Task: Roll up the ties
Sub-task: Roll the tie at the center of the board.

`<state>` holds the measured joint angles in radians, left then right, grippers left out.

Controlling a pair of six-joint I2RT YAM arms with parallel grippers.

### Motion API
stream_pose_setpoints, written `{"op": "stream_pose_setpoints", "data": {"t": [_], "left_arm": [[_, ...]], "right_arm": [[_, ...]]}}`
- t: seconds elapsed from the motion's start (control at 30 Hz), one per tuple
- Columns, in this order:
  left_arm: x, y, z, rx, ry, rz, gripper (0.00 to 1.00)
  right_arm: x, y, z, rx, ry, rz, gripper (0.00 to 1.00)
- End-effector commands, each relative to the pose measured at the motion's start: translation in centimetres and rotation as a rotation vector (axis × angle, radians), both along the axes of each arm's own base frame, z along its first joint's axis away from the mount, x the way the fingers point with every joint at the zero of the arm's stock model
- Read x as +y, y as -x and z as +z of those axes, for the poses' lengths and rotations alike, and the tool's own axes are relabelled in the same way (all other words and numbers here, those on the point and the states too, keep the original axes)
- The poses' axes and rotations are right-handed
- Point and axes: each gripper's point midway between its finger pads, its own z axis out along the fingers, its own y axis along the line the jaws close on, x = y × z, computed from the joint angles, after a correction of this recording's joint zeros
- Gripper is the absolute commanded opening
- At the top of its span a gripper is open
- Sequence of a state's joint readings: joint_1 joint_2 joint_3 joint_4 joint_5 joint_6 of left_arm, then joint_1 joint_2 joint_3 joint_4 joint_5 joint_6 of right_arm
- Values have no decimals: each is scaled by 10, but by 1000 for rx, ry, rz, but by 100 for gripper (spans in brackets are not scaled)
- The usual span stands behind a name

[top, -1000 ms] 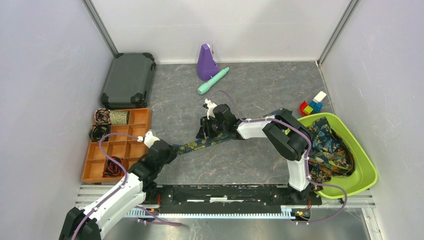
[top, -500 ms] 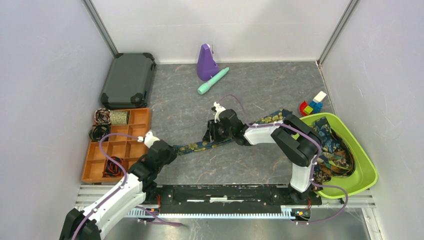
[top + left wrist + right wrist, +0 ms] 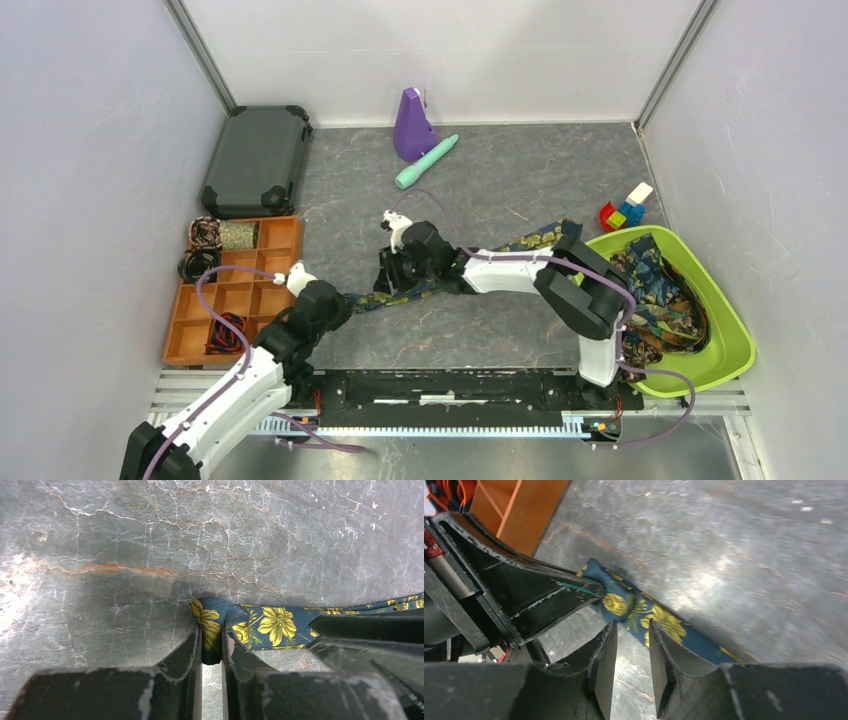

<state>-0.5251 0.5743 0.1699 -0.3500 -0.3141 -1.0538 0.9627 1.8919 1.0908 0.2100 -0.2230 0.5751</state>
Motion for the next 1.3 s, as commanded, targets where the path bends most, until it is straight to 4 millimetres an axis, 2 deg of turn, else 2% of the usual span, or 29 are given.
{"op": "stream_pose_setpoints", "data": {"t": [0.0, 0.13, 0.3, 0.6, 0.9, 1.27], "left_arm": [[8, -1, 10, -3, -44, 18, 2], [11, -1, 15, -3, -59, 24, 2], [16, 0, 21, 0, -88, 26, 2], [23, 0, 27, 18, -153, 27, 2], [27, -4, 28, 43, -215, 30, 2], [29, -9, 36, 33, -254, 27, 2]], "right_arm": [[31, 15, 0, 13, -41, 77, 33], [47, 22, -7, 34, -53, 104, 27], [56, 25, -18, 54, -50, 119, 20], [71, 26, -16, 66, -68, 146, 17], [72, 20, -7, 35, -53, 146, 16], [82, 23, -15, 66, -72, 165, 14]]}}
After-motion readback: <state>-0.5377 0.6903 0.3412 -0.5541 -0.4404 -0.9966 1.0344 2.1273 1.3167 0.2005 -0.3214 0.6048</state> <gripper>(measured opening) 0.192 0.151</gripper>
